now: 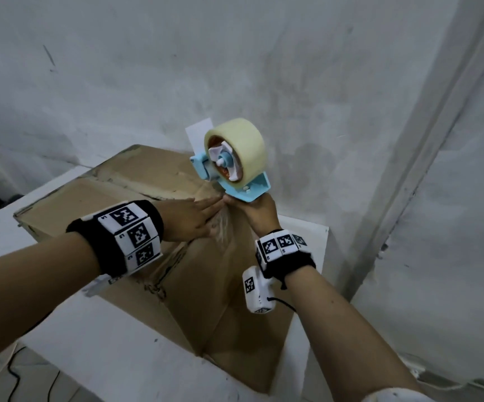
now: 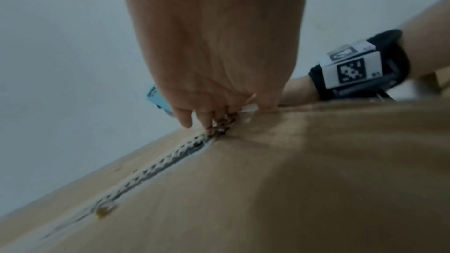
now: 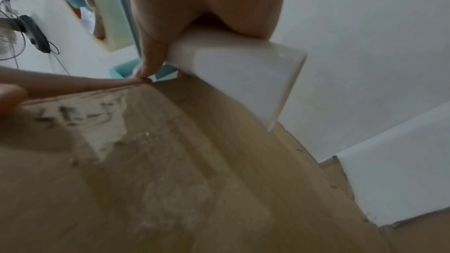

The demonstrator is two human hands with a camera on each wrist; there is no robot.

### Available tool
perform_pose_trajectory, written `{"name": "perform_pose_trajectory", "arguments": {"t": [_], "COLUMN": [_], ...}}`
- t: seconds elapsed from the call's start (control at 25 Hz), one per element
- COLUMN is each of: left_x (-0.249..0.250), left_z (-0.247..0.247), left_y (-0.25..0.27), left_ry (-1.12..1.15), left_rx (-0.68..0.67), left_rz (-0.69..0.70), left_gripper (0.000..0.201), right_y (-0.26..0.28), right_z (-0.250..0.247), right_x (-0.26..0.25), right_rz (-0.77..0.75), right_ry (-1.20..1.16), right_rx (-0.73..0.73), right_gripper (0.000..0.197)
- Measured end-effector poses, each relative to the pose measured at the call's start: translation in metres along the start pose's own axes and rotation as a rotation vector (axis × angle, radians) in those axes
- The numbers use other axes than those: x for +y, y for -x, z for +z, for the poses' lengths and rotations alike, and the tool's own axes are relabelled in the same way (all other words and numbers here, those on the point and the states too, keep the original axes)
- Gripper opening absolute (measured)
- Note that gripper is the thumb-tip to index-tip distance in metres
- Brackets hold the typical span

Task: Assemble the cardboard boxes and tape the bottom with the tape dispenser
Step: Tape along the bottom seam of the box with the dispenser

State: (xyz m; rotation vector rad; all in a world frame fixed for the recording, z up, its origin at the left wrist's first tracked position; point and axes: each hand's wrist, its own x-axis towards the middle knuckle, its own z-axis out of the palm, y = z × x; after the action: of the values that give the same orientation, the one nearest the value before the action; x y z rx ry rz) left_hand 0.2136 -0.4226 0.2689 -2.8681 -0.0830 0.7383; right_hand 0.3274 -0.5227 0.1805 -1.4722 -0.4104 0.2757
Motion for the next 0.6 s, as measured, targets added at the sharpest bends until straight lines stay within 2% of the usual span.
{"name": "perform_pose_trajectory", "arguments": {"t": [0.12,0.24,0.4,0.48,0.56,0.6], "left_x": [-0.004,-0.005,-0.009,-0.015,-0.023,-0.026], "left_z": [0.004,0.006,0.003,-0.001,-0.004,-0.005], "left_y": [0.006,0.009,-0.006,-0.013,-0.013,-0.01], "left_ry": [-0.097,-0.355,-0.461,-0.485,-0.423,-0.365], "left_rx": [0.014,0.049,0.052,0.14,0.175,0.149], "left_rz": [0.096,0.241,0.443,0.512,0.413,0.355], "left_gripper": [0.072,0.101,0.102,0.101,0.102,0.104], "right_y": [-0.001,-0.002,-0.004,-0.004,-0.005,-0.006], "right_z": [-0.009,-0.017,-0.025,-0.025,-0.023,-0.022], "right_x": [-0.008,-0.016,-0.025,-0.03,-0.029,-0.029], "right_rz": [-0.02,-0.048,-0.064,-0.055,-0.052,-0.053], "right_ry": [-0.033,-0.084,-0.091,-0.119,-0.135,-0.133], "right_rx": [-0.058,-0.069,-0.035,-0.041,-0.037,-0.032], "right_gripper": [0.033,0.032,0.03,0.03,0.028,0.026]}}
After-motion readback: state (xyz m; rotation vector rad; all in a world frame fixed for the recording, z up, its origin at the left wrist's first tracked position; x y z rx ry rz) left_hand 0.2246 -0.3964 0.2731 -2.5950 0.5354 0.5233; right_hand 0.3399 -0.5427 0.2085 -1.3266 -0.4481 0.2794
